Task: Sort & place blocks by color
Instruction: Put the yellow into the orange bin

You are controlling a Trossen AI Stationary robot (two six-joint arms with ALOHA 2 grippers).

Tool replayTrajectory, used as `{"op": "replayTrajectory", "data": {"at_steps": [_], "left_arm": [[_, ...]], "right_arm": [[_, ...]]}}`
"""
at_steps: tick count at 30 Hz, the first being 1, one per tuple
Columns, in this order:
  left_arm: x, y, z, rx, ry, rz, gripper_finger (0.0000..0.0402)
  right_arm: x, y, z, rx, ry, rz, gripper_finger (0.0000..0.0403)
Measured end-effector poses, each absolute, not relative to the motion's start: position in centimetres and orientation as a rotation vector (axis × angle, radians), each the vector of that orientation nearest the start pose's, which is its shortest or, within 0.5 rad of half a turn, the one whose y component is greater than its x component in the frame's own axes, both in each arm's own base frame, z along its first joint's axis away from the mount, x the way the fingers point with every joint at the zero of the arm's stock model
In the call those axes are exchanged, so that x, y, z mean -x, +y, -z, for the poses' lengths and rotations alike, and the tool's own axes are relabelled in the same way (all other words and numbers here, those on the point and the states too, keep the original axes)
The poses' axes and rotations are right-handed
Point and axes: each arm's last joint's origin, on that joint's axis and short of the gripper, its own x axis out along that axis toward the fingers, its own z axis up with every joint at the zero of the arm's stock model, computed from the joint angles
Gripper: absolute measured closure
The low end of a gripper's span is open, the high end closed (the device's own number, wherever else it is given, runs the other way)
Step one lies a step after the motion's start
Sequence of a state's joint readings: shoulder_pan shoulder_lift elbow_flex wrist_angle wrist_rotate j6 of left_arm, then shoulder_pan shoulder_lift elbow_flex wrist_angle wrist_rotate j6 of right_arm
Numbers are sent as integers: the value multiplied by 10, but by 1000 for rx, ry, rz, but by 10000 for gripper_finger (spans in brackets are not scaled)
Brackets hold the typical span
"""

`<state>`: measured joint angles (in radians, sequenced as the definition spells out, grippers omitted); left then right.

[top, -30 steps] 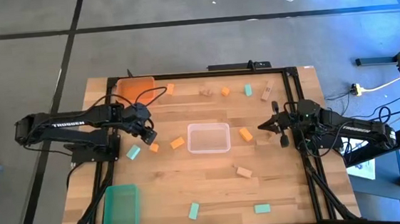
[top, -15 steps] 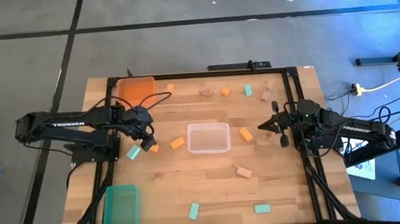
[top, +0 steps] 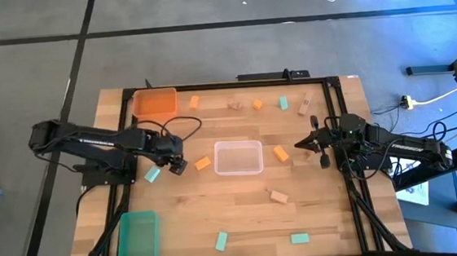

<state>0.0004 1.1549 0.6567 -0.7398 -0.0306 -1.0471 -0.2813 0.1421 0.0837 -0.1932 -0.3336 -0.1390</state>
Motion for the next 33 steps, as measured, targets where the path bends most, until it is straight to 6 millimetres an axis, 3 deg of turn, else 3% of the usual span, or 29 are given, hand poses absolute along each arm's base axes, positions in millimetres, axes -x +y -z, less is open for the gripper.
{"op": "replayTrajectory", "data": {"at_steps": [8, 22, 33], "left_arm": [[-205, -7, -173, 898, 1101, -704, 142], [-208, -14, -166, 900, 1090, -776, 143], [-215, -18, -145, 853, 1147, -854, 143]], "right_arm": [[-98, -18, -163, 62, 235, -69, 389], [-98, -18, -163, 62, 236, -69, 389], [-98, -18, -163, 62, 235, -69, 389]]}}
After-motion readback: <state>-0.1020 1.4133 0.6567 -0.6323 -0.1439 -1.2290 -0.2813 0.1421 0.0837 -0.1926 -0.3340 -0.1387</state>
